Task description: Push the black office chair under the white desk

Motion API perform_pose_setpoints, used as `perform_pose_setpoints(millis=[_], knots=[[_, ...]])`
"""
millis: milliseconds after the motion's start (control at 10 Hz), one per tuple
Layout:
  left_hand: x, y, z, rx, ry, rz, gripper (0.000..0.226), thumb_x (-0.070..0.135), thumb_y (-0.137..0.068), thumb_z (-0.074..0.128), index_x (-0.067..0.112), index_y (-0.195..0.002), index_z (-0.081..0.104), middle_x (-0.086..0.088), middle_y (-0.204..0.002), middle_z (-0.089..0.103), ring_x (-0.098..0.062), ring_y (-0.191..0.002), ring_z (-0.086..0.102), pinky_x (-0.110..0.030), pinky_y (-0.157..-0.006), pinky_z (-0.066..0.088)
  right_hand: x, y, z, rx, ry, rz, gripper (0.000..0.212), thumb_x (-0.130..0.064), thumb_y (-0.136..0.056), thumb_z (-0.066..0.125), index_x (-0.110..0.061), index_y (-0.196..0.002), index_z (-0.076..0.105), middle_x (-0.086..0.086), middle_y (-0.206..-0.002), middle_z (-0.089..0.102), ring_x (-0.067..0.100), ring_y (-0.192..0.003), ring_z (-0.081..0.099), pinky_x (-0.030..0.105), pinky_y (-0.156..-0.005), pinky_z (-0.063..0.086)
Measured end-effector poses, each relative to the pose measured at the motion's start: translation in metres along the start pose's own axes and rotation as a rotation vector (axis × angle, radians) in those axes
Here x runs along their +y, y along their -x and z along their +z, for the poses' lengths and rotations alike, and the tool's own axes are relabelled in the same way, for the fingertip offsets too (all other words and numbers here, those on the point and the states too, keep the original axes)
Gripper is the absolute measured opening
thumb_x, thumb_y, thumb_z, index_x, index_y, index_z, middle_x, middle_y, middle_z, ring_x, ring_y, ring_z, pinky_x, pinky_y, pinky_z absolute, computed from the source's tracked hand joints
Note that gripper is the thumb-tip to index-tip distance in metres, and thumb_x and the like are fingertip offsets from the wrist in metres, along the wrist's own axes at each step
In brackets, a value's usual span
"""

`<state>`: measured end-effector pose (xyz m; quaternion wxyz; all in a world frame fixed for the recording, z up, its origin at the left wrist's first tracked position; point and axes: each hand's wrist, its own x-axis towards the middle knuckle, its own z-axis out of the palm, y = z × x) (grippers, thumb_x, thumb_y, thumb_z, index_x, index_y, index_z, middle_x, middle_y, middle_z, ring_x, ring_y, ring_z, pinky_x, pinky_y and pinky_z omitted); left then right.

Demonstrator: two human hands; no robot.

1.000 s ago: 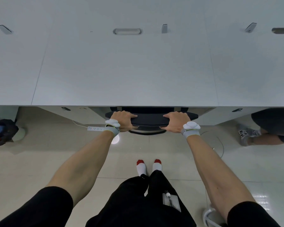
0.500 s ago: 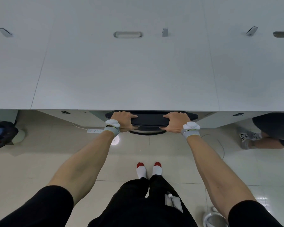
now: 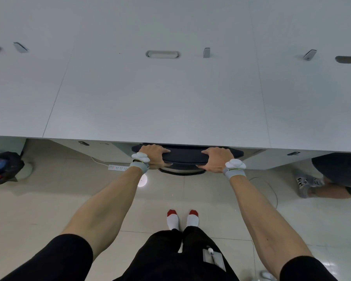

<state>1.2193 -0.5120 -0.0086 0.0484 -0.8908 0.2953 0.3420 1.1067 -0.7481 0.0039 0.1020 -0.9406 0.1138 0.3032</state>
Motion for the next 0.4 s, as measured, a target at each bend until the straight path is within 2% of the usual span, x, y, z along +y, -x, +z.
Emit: perform_pose_setpoints(millis=[100,300,400], knots=[[0.003,0.004,-0.004,-0.024,0.031,-0.019,0.079,0.078,-0.099,0.059,0.040,-0.167,0.046,0.009,-0.171,0.049,-0.026,-0.155,0.051,-0.047,-0.123,0.046,-0.002,0.005,-0.005,-0.021,-0.020,0.001,0.078,-0.082,-0.093,0.064,-0.032,-0.154,0.064,-0.007,-0.155,0.067,0.026,-0.138,0.067,0.042,-0.115,0.052],[0.004,0.008,-0.021,-0.213,0.127,-0.027,0.097,0.080,-0.094,0.067,0.033,-0.173,0.036,0.000,-0.177,0.040,-0.030,-0.164,0.039,-0.048,-0.134,0.032,0.000,0.012,-0.020,-0.192,-0.094,0.032,0.114,-0.093,-0.081,0.067,-0.029,-0.172,0.043,-0.004,-0.174,0.048,0.026,-0.160,0.049,0.042,-0.129,0.040],[0.004,0.010,-0.050,-0.150,0.348,-0.006,0.085,0.075,-0.098,0.066,0.031,-0.168,0.048,0.000,-0.172,0.050,-0.029,-0.161,0.043,-0.047,-0.134,0.030,0.001,0.011,-0.042,-0.155,-0.200,0.034,0.102,-0.093,-0.083,0.066,-0.031,-0.164,0.056,-0.002,-0.167,0.057,0.027,-0.154,0.055,0.043,-0.126,0.042]])
